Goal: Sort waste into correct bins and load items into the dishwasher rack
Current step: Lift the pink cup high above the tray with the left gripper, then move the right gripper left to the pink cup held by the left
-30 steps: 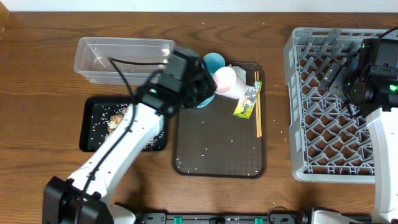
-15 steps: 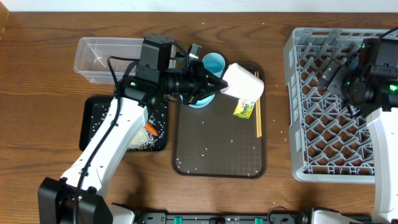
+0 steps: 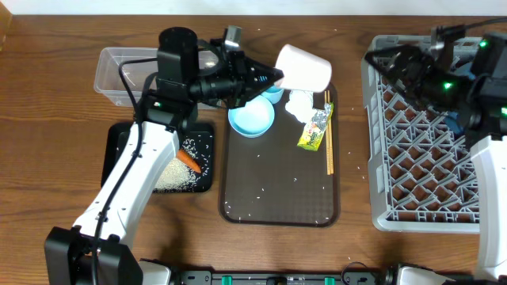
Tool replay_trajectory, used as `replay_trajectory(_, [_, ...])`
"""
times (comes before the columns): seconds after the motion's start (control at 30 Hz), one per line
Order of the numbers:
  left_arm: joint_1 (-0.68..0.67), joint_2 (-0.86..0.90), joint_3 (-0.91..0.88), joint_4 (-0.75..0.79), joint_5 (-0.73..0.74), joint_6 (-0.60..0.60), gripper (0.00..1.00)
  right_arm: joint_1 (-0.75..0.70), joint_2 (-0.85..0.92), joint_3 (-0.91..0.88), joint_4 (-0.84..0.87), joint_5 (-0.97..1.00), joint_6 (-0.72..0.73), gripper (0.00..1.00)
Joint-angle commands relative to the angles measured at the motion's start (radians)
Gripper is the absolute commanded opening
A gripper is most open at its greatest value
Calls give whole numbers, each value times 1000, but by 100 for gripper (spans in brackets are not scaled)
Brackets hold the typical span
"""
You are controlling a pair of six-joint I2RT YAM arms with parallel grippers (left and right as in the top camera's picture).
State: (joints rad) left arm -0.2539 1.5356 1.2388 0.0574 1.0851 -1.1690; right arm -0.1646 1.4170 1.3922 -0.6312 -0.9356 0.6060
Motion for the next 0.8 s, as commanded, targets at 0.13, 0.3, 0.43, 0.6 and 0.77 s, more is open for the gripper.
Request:
replay_trajectory(0.13, [12,-6,9,190,15,-176,6,-51,26,6,92,-420,297,99])
replay_trajectory(0.3, [10,-6,9,320,31,-296,6,-51,38,6,195,-510,432,99])
replay_trajectory(0.43, [4,-6,9,327,41,-330,6,-51,39,6,286,-517,530,99])
replay_trajectory(0.6, [-32,-6,9,350,24,-345,6,-26,38,6,352,-537,629,99])
replay_trajectory(0.77, [-62,-6,9,399,6,-375,6,24,39,6,353,-504,651,99])
